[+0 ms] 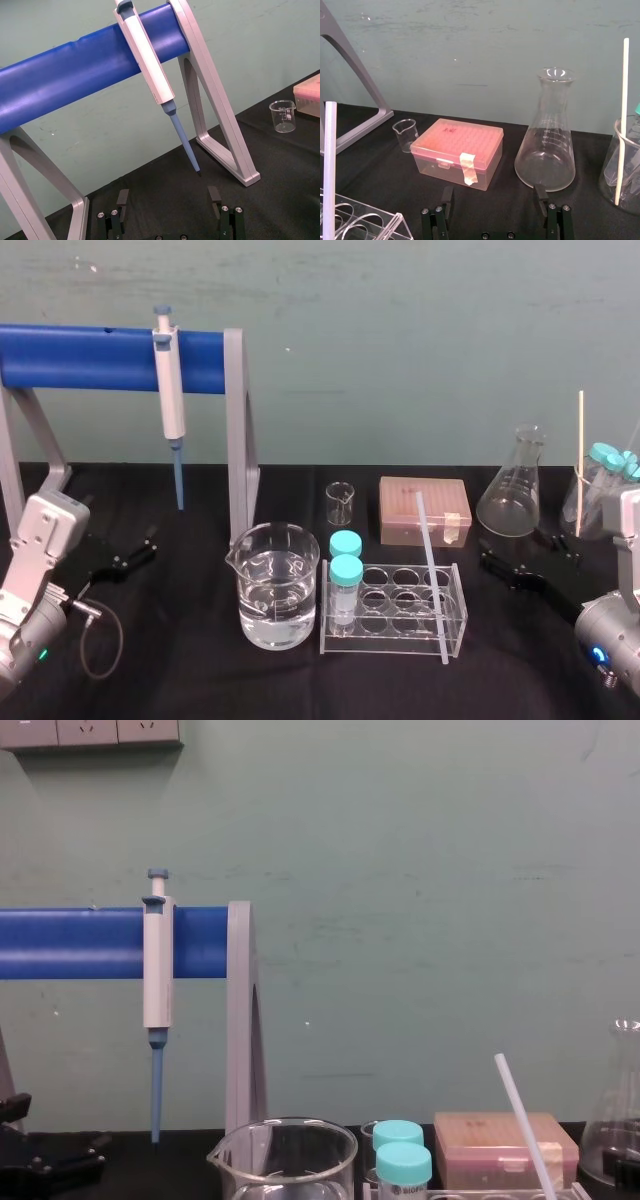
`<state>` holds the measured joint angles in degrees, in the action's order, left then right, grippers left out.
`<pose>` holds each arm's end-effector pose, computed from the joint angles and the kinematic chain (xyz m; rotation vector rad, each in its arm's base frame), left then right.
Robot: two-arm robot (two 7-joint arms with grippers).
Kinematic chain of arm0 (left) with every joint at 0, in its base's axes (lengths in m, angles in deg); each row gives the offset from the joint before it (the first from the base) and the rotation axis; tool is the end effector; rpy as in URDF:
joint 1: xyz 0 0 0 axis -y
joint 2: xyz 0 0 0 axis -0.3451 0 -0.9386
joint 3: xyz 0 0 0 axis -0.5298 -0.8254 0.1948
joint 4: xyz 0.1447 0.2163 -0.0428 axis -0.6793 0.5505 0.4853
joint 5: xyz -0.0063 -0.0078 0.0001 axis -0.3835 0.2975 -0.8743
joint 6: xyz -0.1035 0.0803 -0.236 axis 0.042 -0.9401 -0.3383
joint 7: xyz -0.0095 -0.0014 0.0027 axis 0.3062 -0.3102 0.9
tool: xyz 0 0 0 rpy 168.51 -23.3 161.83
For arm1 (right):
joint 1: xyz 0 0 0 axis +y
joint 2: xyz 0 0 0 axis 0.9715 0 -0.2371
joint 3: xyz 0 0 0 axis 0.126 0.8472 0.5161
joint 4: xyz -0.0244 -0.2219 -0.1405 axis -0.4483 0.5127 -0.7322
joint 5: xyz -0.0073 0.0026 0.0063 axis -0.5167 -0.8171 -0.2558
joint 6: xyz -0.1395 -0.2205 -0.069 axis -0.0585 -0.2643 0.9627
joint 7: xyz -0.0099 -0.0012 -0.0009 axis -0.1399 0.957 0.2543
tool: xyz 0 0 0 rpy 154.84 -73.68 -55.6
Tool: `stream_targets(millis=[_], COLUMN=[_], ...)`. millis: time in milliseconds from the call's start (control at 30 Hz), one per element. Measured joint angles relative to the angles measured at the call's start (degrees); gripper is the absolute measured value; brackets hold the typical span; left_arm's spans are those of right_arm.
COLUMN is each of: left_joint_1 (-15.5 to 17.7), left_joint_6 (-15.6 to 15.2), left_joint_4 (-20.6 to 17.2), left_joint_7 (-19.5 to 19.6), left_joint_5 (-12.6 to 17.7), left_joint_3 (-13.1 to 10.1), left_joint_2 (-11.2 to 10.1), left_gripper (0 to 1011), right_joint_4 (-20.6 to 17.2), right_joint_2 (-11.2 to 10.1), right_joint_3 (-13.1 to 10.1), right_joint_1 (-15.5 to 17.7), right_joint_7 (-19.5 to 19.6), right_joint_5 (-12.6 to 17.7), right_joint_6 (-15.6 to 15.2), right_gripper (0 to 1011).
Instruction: Pick up the stirring rod with one hand, then place it down.
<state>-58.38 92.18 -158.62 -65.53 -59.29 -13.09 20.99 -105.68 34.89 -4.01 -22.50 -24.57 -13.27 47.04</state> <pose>0.3170 0.0779 -0.2734 0.3046 -0.2851 1.2479 0.3231 -0.0785 -0.2791 -0.1525 0.1129 -1.2606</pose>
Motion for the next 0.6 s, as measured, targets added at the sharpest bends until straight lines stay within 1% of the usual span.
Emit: stream_targets(millis=[600], left_joint_1=[0.0], left_joint_6=[0.0], left_joint_4=[0.0], left_joint_7=[0.0], left_joint_5=[0.0], left_joint_3=[0.0], left_joint_2=[0.0], left_gripper=[1000], right_joint_4=[-0.1], right_joint_2=[0.0], right_joint_3=[0.0], right_joint_1=[0.0], right_joint_7=[0.0], right_joint_5=[0.1], right_joint_6=[0.1], right_gripper=[1003])
